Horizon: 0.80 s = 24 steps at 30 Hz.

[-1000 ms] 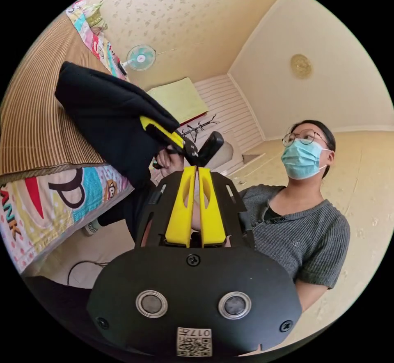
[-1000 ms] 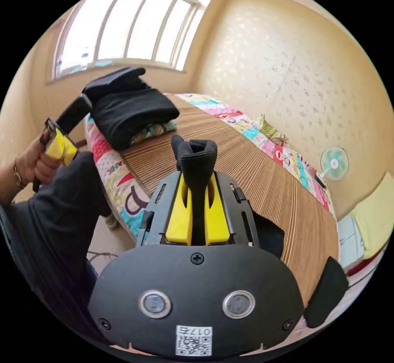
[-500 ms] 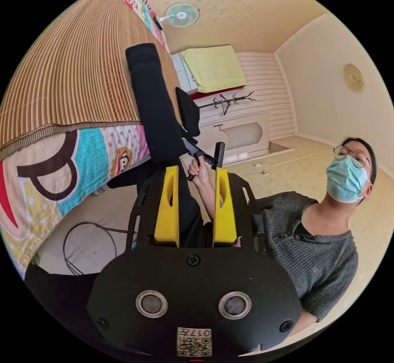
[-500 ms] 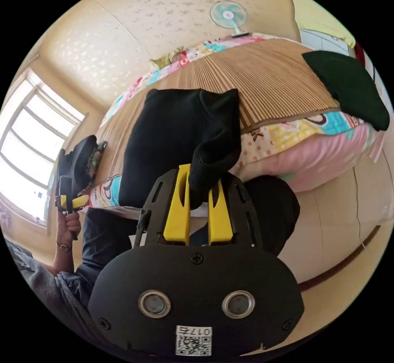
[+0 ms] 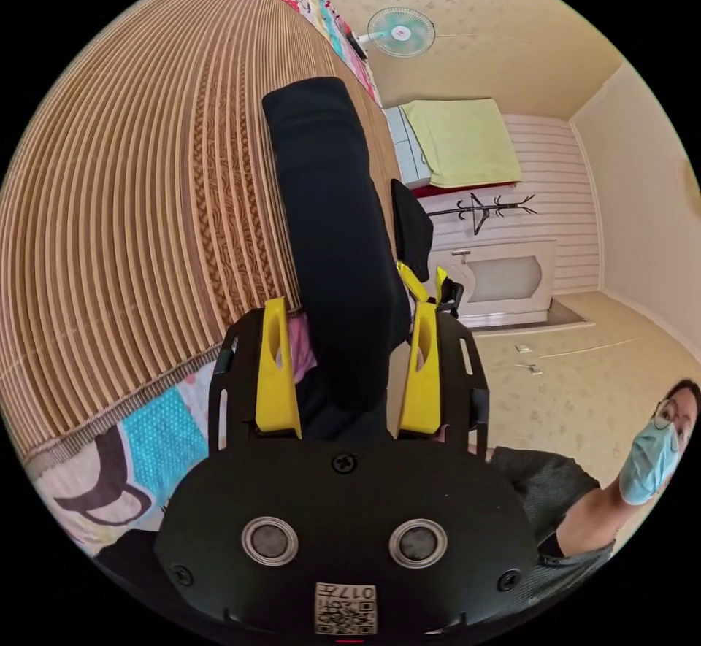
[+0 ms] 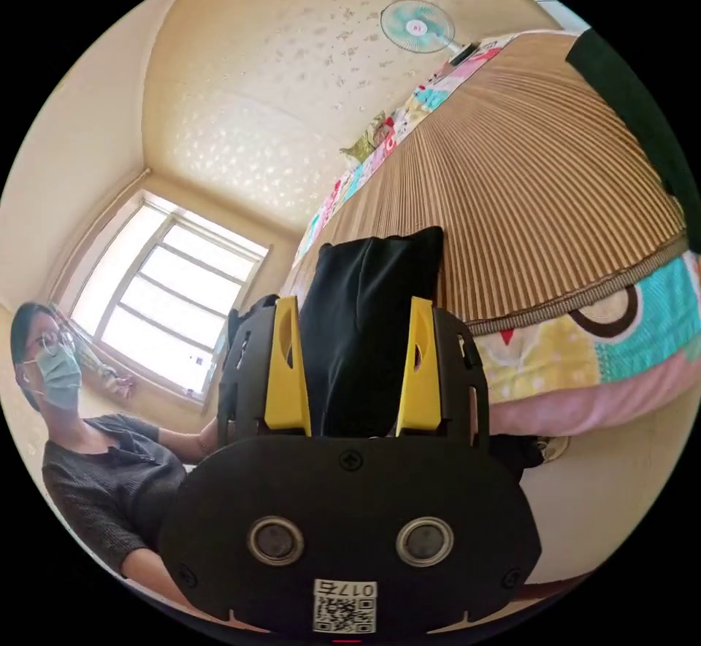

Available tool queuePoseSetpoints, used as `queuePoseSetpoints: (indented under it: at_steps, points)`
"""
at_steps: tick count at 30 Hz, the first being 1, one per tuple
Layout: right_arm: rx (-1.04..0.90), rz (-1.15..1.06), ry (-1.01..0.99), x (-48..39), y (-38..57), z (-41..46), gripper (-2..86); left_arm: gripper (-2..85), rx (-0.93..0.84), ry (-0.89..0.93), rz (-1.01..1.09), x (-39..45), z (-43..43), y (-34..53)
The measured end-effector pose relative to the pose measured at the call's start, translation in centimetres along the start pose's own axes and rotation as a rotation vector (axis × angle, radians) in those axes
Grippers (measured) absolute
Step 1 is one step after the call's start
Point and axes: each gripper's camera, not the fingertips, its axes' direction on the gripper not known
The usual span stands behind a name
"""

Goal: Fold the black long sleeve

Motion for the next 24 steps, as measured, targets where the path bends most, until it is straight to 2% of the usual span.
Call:
queuePoseSetpoints:
  at_steps: [2,3,5,7,9,14,19,22,24]
  points:
    - [-0.132,0.004,0.045,0.7,-2.0,3.0,20.0,20.9,-0.007,-0.066,-0.028,0.4,1.7,-1.0]
    - [-0.152,-0.001,0.036,0.8,-2.2,3.6,19.7,19.9,-0.006,-0.02,0.022,1.0,2.9,-1.7]
    - [-0.188,0.0,0.017,1.1,-2.7,4.7,18.3,20.1,-0.076,0.031,-0.007,0.7,5.6,-2.8]
    - [-0.203,0.014,-0.019,1.5,-3.0,4.5,17.4,20.2,-0.094,0.012,-0.024,1.0,6.8,-3.7]
    - [-0.229,0.041,-0.114,2.2,-3.2,4.1,16.8,18.4,-0.13,-0.006,-0.004,1.8,8.0,-4.3]
    - [-0.415,0.0,-0.546,2.2,-0.2,7.7,13.7,14.8,-0.168,0.039,0.016,3.0,7.0,-1.1]
    - [-0.453,-0.14,-0.754,-5.2,-0.1,13.7,12.6,13.8,-0.13,0.017,0.046,5.2,0.2,3.9]
    - [-0.515,-0.258,-0.85,-14.5,-2.8,20.8,12.6,13.6,-0.041,-0.037,0.072,7.4,-8.9,6.6]
    - [-0.535,-0.349,-0.876,-21.5,-4.7,25.3,12.6,13.7,0.045,-0.112,0.082,10.1,-18.3,8.5]
